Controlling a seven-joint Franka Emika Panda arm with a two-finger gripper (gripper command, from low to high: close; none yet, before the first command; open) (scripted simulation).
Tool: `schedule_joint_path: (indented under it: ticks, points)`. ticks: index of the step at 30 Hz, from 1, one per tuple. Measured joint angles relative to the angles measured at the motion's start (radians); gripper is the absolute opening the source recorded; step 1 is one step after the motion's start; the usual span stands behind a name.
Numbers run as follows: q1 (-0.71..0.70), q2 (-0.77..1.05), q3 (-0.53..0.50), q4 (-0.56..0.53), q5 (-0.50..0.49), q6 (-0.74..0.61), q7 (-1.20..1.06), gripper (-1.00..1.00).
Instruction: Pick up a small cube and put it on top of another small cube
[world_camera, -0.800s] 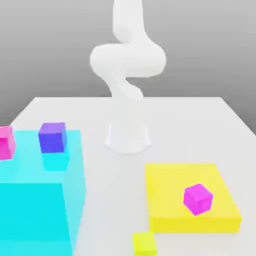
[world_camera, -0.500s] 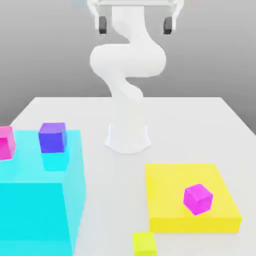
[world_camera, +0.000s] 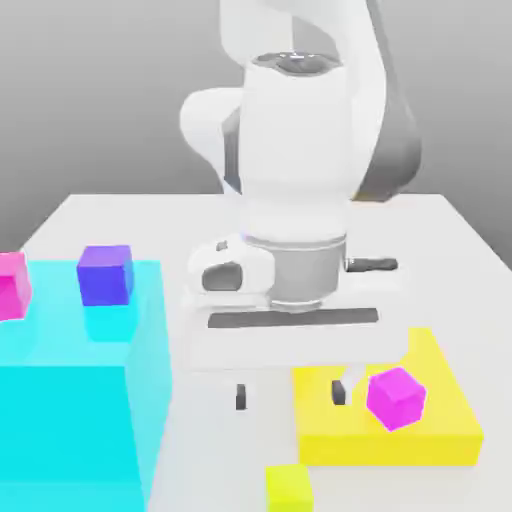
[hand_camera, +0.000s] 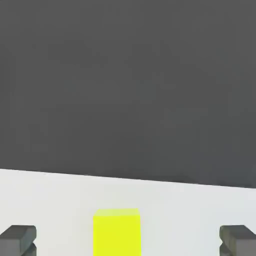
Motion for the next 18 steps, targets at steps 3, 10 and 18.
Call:
schedule_joint_path:
  ticks: [3,10,18]
  points:
    - [0.004,0.109,0.002,-0.008,-0.003,0.047,-0.001,0.0]
    - [0.015,0.281,-0.01,0.021,-0.013,0.175,0.005,-1.0]
    - [0.009,0.196,-0.003,0.004,-0.008,0.108,0.002,-1.0]
